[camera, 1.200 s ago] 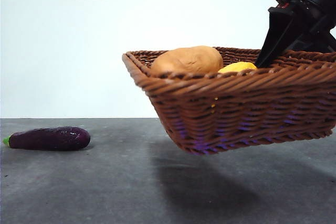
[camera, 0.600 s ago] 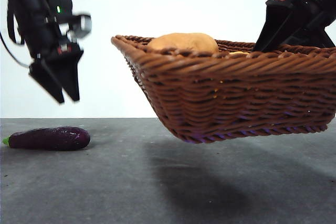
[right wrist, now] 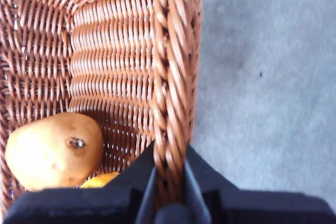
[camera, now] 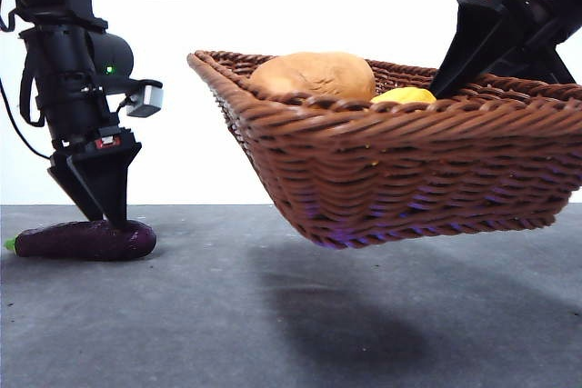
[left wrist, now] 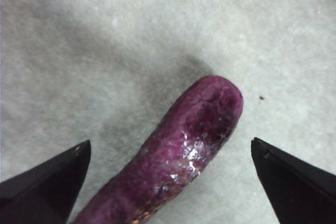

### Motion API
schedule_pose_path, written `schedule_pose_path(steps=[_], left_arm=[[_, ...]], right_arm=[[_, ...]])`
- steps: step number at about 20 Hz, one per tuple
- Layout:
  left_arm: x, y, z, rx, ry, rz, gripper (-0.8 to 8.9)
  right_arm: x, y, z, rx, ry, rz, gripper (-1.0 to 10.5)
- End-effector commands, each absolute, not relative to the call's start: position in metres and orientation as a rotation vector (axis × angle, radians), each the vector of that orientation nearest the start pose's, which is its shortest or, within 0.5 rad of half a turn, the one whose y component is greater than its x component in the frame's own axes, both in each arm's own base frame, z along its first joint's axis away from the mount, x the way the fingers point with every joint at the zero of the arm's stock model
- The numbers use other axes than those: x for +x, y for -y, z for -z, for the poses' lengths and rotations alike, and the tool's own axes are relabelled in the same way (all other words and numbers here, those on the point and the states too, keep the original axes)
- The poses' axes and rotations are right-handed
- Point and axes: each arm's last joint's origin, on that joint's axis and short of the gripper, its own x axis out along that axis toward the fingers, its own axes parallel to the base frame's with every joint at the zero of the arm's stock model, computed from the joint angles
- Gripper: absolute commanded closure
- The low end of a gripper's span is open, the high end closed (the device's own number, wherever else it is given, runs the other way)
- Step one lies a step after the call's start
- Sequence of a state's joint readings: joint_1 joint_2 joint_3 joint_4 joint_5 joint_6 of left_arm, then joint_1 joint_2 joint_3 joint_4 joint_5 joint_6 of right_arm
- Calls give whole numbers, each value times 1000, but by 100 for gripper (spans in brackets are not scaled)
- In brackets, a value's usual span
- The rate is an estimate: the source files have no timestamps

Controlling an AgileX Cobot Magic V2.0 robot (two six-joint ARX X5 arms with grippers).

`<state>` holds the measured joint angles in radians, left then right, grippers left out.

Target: Help me put the vegetables on the table into the basket

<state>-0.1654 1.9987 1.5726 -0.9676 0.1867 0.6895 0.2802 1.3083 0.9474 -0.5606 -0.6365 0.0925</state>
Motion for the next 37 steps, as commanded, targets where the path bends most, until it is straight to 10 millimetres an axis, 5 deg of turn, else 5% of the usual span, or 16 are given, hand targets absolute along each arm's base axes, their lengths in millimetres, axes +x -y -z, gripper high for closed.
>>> schedule_pose_path(steps=[1, 4, 6, 10, 13, 16, 18, 20, 24, 27, 29, 33, 37], left_arm=[[385, 68, -187, 553, -1274, 779, 251], [386, 68, -184, 559, -1263, 763, 293], [387, 68, -184, 566, -1266, 736, 520], [384, 68, -179, 547, -1295, 731, 725], [384, 68, -179, 502, -1305, 702, 825], [381, 67, -188, 470, -1307, 671, 821], [373, 66, -216, 468, -1244, 649, 820], [353, 64, -264, 451, -1098, 670, 820], [275, 75, -365, 479, -756, 750, 820], [225, 106, -399, 562, -564, 891, 821], [215, 138, -393, 669, -539, 1019, 821], [225, 193, -351, 864, -646, 1137, 821], [241, 223, -308, 949, -789, 1180, 821]], right_arm=[[243, -88, -256, 259, -965, -823, 963], [243, -88, -256, 261, -970, -822, 963], [243, -88, -256, 263, -970, -821, 963], [243, -88, -256, 266, -973, -820, 963], [243, -88, -256, 267, -973, -819, 963], [243, -88, -256, 272, -977, -813, 963], [243, -87, -254, 271, -988, -775, 963], [245, -88, -251, 277, -1009, -761, 963], [250, -92, -234, 285, -1108, -747, 963], [249, -104, -226, 267, -1149, -774, 963], [246, -116, -225, 253, -1155, -802, 963], [239, -135, -226, 240, -1161, -837, 963], [239, -136, -227, 243, -1159, -835, 963]])
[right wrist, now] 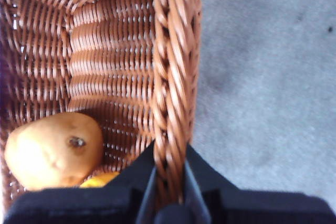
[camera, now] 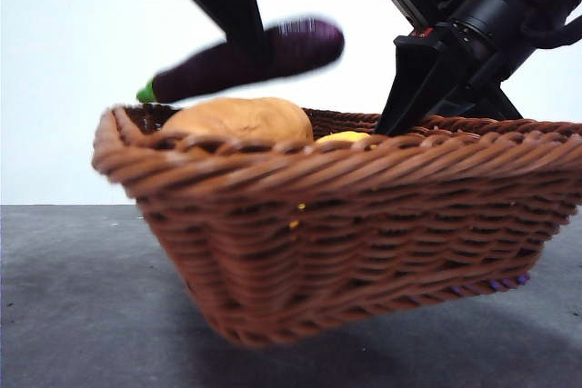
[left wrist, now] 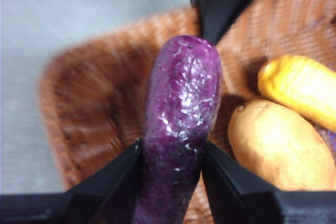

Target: Help me put the vegetables on the table into the basket

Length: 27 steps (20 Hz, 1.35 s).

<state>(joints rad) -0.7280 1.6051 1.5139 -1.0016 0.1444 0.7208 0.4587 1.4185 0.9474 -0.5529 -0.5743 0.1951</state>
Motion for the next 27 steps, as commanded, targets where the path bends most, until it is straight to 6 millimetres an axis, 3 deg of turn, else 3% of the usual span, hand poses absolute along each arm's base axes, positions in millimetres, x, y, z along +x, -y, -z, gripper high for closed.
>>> schedule_pose_path(steps=[1, 6, 7, 10, 11, 15, 19, 22, 26, 27], left_arm=[[245, 227, -300, 954, -816, 1187, 821], [253, 237, -278, 941, -886, 1209, 811], [253, 238, -276, 936, -898, 1206, 772], [253, 238, -277, 928, -904, 1199, 433], [253, 238, -277, 909, -915, 1186, 395], [250, 233, -284, 920, -921, 1139, 396], [238, 214, -323, 857, -791, 1078, 396], [219, 175, -374, 672, -661, 897, 406], [186, 120, -420, 418, -562, 711, 413], [179, 110, -427, 388, -540, 684, 476]], right_arm=[[239, -136, -227, 242, -1159, -834, 963], [241, -137, -228, 242, -1135, -839, 963], [241, -137, -228, 242, -1133, -839, 963], [241, -137, -228, 242, -1129, -840, 963], [241, -137, -228, 242, -1128, -840, 963], [242, -137, -228, 244, -1122, -839, 963], [243, -136, -228, 244, -1117, -799, 963], [251, -126, -232, 283, -1100, -754, 963], [275, -81, -277, 304, -1035, -631, 963], [278, -69, -290, 289, -1021, -590, 963]])
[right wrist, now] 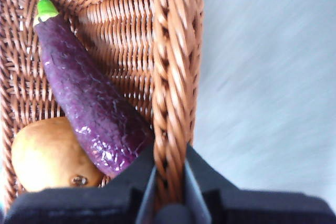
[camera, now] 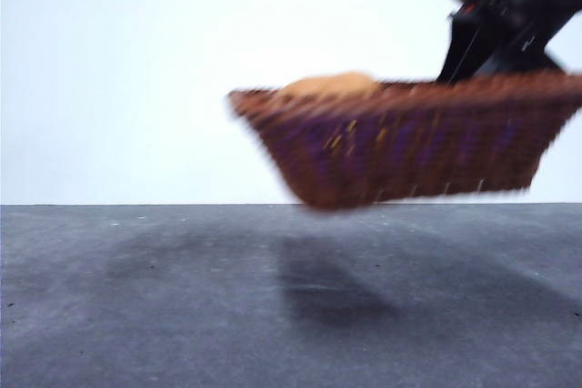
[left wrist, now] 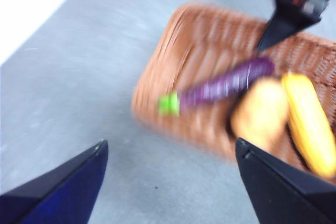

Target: Help me put the vegetables on the table into the basket

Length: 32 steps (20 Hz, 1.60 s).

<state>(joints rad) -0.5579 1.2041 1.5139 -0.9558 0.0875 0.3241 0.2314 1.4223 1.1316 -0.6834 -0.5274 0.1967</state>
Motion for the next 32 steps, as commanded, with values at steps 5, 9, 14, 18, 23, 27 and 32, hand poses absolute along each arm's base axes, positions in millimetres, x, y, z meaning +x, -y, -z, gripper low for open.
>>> schedule_pose_path(steps=[5, 9, 14, 18, 23, 27, 32], left_arm=[[154, 88, -443, 286, -479, 625, 822], [149, 85, -444, 270, -487, 621, 822], [146, 84, -440, 276, -539, 620, 822], [145, 83, -440, 275, -538, 620, 822], [146, 83, -440, 273, -538, 619, 822], [146, 83, -440, 272, -536, 619, 822], [146, 84, -441, 272, -536, 619, 822]], right_arm=[[289, -12, -304, 306, -986, -417, 963], [313, 6, -265, 301, -1107, -374, 963], [341, 19, -218, 297, -1189, -316, 963], [351, 22, -189, 266, -1264, -282, 963], [357, 24, -173, 237, -1291, -244, 962], [360, 24, -174, 232, -1262, -245, 703], [361, 24, -197, 223, -1195, -220, 620]])
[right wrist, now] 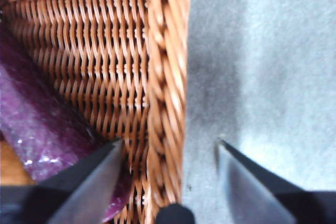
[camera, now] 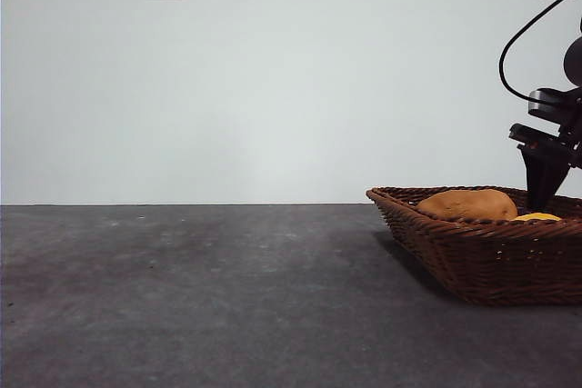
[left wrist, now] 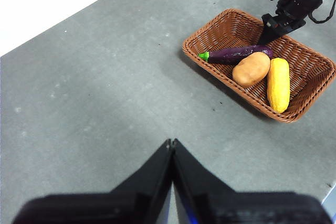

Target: Help me put the vegetables on the table into the basket

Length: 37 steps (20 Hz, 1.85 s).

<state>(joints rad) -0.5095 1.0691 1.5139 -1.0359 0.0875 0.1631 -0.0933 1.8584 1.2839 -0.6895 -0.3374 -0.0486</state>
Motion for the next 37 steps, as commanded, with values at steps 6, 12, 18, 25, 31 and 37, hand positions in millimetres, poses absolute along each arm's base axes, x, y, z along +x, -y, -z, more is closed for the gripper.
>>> schedule_pose_path(steps=[6, 12, 18, 25, 31, 37], left_arm=[[146, 84, -441, 271, -528, 619, 822], [148, 85, -443, 269, -498, 620, 822], [148, 85, -443, 269, -499, 619, 822], [148, 85, -443, 269, -501, 619, 816], [148, 85, -443, 270, -505, 619, 816], [148, 85, -443, 271, -509, 618, 816]], right_arm=[[303, 20, -323, 180, -1071, -150, 632], [178, -5, -417, 254, -903, -433, 909], [108, -16, -438, 170, -775, -515, 956], [93, -16, -442, 161, -733, -515, 947], [123, -13, -433, 140, -824, -416, 947], [164, -10, -416, 103, -959, -289, 947]])
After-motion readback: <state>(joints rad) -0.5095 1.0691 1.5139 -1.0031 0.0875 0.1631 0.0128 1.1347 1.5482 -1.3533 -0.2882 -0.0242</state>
